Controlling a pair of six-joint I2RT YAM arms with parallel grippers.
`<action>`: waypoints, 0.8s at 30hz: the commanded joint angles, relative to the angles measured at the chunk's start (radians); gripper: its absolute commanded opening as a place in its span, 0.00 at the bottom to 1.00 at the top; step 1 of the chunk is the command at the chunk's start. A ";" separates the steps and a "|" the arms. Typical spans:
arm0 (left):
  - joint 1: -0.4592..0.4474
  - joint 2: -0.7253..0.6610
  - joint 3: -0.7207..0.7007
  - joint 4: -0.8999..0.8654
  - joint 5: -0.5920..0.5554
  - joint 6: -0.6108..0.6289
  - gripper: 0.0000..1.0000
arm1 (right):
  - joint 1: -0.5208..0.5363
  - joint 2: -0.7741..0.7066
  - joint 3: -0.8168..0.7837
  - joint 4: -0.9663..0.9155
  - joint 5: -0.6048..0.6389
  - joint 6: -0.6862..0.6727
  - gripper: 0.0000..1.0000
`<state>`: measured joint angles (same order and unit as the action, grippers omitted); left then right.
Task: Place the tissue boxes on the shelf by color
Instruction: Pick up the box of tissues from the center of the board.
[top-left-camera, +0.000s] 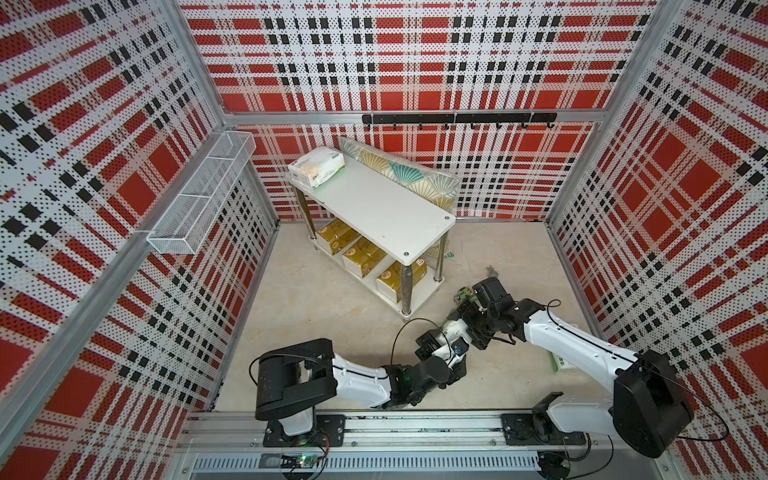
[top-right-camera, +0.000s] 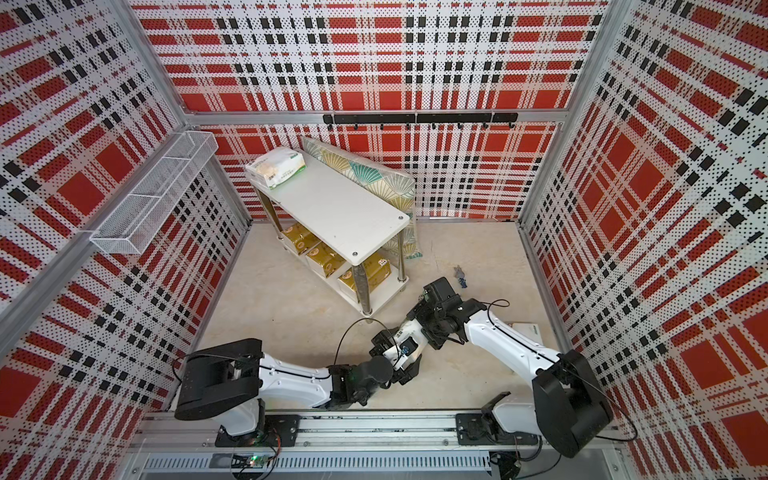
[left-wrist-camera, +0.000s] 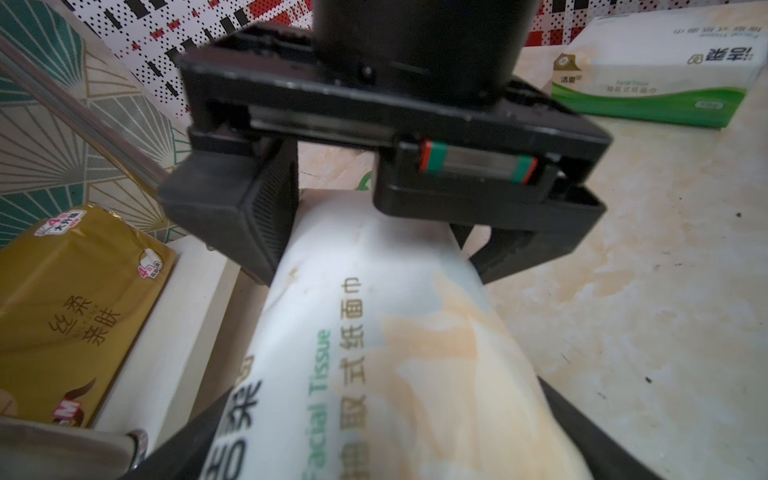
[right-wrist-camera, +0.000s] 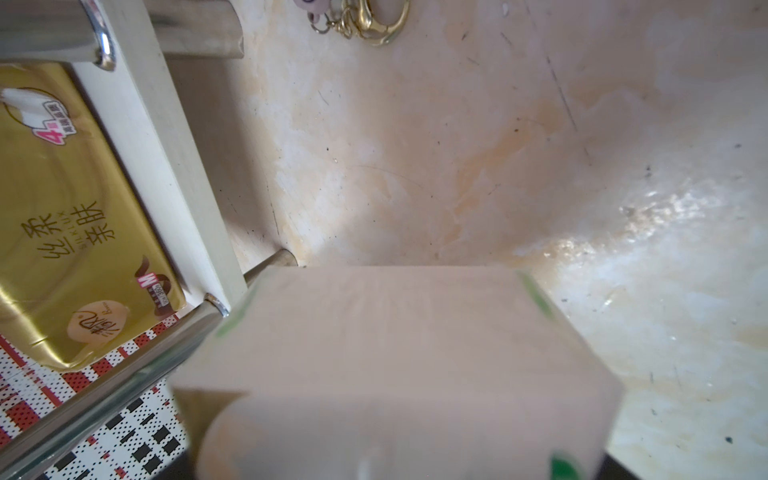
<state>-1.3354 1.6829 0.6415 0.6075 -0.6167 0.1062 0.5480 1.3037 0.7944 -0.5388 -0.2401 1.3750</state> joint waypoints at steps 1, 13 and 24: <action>0.013 0.007 0.021 0.021 0.033 0.005 0.91 | 0.012 -0.012 0.011 0.001 -0.028 -0.016 0.86; 0.021 -0.042 -0.008 0.013 0.125 -0.026 0.81 | -0.002 0.007 0.056 -0.054 0.034 -0.063 1.00; 0.031 -0.080 -0.022 -0.005 0.124 -0.049 0.78 | -0.094 0.000 0.071 -0.136 0.062 -0.115 1.00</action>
<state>-1.3121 1.6390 0.6308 0.5972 -0.5064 0.0753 0.4717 1.3098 0.8433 -0.6392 -0.2092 1.2919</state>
